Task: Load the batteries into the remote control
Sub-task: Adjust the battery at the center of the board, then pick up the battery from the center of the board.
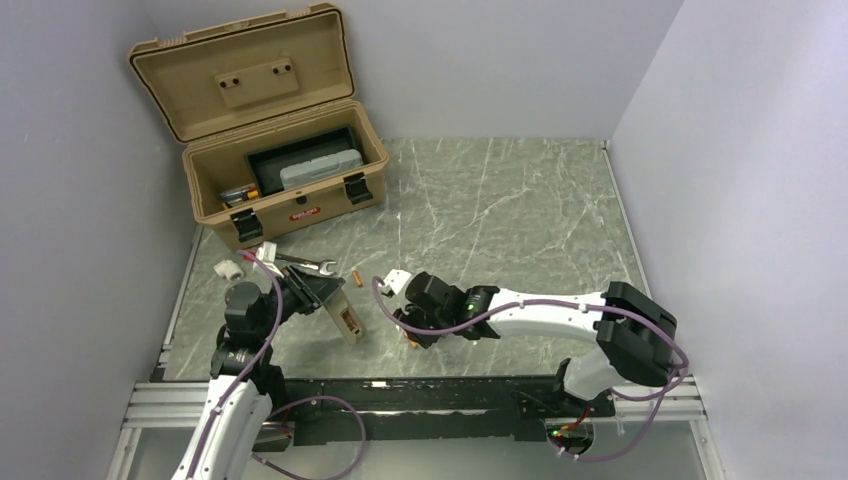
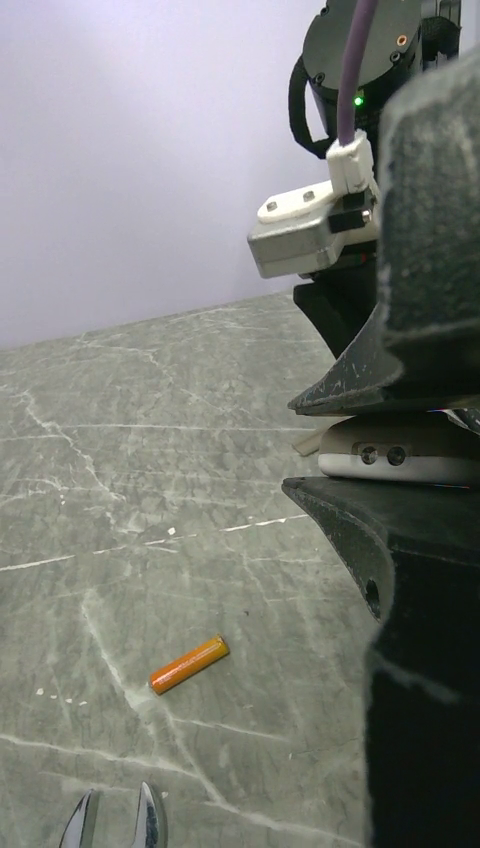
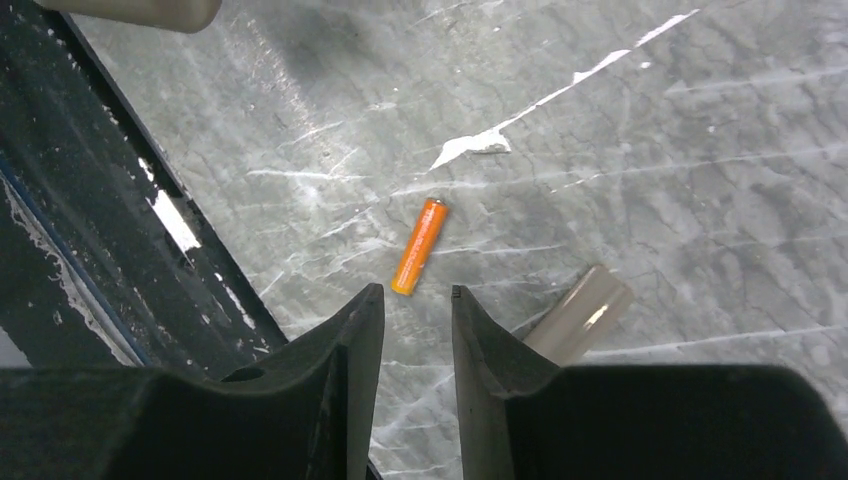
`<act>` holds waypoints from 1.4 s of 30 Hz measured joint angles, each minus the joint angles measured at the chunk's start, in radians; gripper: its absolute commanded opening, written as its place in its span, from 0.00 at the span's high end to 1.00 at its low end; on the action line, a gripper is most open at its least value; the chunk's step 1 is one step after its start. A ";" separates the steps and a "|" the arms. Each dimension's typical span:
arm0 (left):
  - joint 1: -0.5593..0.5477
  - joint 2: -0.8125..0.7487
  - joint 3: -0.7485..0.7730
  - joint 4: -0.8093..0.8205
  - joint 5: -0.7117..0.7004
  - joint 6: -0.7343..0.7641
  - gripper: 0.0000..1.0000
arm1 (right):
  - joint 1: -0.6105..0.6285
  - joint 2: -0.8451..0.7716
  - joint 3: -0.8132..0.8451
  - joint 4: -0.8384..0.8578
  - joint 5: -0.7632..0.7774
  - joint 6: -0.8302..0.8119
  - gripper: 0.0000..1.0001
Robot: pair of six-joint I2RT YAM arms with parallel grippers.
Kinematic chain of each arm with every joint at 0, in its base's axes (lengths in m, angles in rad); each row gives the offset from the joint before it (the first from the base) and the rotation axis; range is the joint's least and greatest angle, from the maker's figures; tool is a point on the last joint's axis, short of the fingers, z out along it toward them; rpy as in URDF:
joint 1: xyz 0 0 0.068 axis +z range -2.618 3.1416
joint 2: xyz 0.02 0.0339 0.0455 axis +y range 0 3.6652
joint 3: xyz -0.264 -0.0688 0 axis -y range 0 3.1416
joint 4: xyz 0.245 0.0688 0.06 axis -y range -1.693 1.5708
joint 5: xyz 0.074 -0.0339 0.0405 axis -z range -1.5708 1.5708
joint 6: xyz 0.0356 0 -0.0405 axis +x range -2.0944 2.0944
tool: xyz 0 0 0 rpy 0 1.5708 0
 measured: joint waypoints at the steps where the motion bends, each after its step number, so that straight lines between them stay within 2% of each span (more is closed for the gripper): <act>1: 0.001 0.000 0.000 -0.001 0.000 0.000 1.00 | 0.000 -0.007 -0.003 0.001 0.007 0.004 0.68; 2: 0.001 0.000 0.000 -0.005 0.000 0.001 1.00 | -0.001 -0.016 -0.004 0.000 0.023 0.021 0.70; 4: 0.001 0.000 0.000 -0.012 0.000 0.003 1.00 | -0.003 -0.032 -0.001 -0.005 0.058 0.085 0.80; 9: 0.003 0.000 0.000 -0.024 0.000 0.004 1.00 | -0.012 -0.039 0.053 -0.040 0.109 0.378 1.00; 14: 0.006 -0.002 0.002 -0.036 0.000 0.004 1.00 | 0.009 -0.054 0.033 -0.010 0.111 0.592 1.00; 19: 0.007 0.001 0.021 -0.043 0.000 0.012 1.00 | 0.015 -0.032 0.032 -0.022 0.129 0.669 1.00; 39: 0.013 0.051 0.028 -0.042 -0.001 0.031 1.00 | 0.015 0.127 0.032 -0.016 0.051 0.709 1.00; 40: 0.016 0.052 0.031 -0.045 -0.001 0.033 1.00 | 0.015 0.127 0.032 -0.013 0.050 0.708 0.99; 42: 0.025 0.053 0.058 -0.080 -0.007 0.044 1.00 | 0.014 0.127 0.032 -0.003 0.053 0.704 0.90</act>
